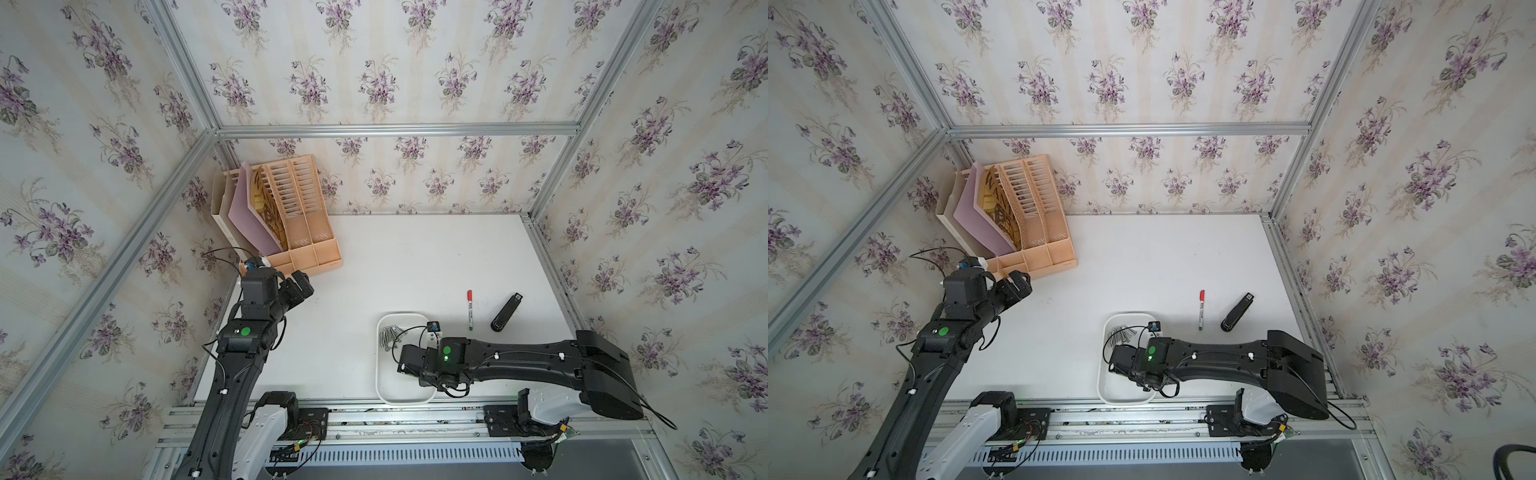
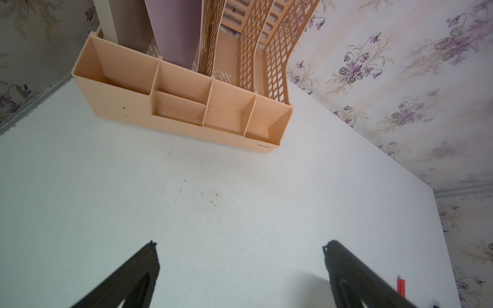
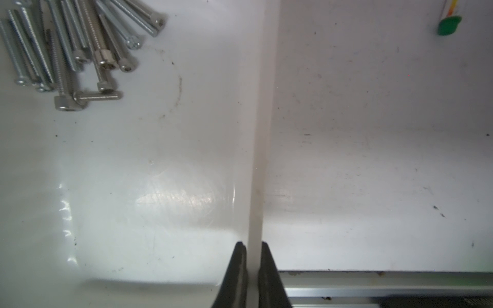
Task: Take out the screws from the storage box
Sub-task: Adjust the storage box at the center of the board.
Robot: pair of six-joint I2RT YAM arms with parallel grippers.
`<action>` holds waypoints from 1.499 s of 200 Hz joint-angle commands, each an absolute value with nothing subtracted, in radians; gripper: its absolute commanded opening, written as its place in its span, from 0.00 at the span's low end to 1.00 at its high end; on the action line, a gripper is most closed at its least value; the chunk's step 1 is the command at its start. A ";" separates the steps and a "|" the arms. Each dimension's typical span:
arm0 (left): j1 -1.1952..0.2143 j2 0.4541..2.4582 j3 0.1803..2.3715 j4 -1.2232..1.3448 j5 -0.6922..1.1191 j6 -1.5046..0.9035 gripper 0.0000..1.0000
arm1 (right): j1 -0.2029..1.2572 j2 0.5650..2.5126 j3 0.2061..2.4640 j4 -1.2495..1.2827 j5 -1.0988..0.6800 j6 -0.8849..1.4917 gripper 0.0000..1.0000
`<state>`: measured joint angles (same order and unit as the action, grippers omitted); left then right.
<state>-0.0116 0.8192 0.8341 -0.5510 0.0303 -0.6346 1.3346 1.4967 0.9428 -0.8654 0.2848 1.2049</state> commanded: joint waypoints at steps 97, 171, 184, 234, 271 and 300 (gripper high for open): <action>-0.011 0.835 0.848 -0.531 0.058 -0.629 1.00 | 1.333 1.531 1.016 -0.850 0.387 1.178 0.32; -0.011 0.837 0.853 -0.538 0.082 -0.632 1.00 | 1.331 1.480 1.112 -0.925 0.447 1.147 0.61; -0.011 0.827 0.844 -0.527 0.108 -0.646 0.99 | 1.331 1.445 1.152 -0.909 0.473 1.110 0.61; -0.011 0.791 0.809 -0.634 0.191 -0.799 0.99 | 1.236 1.490 1.216 -0.647 0.417 0.863 0.61; -0.011 0.687 0.753 -0.693 0.286 -0.734 0.99 | 1.159 1.585 1.183 -0.454 0.364 0.643 0.53; -0.011 0.641 0.718 -0.700 0.494 -0.482 0.99 | 1.135 1.634 1.165 -0.450 0.328 0.572 0.50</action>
<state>-0.0113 0.6640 0.7433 -0.6765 0.3012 -0.6895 1.1461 1.6165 1.1751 -0.5022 0.3660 0.6899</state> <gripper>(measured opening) 0.993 0.508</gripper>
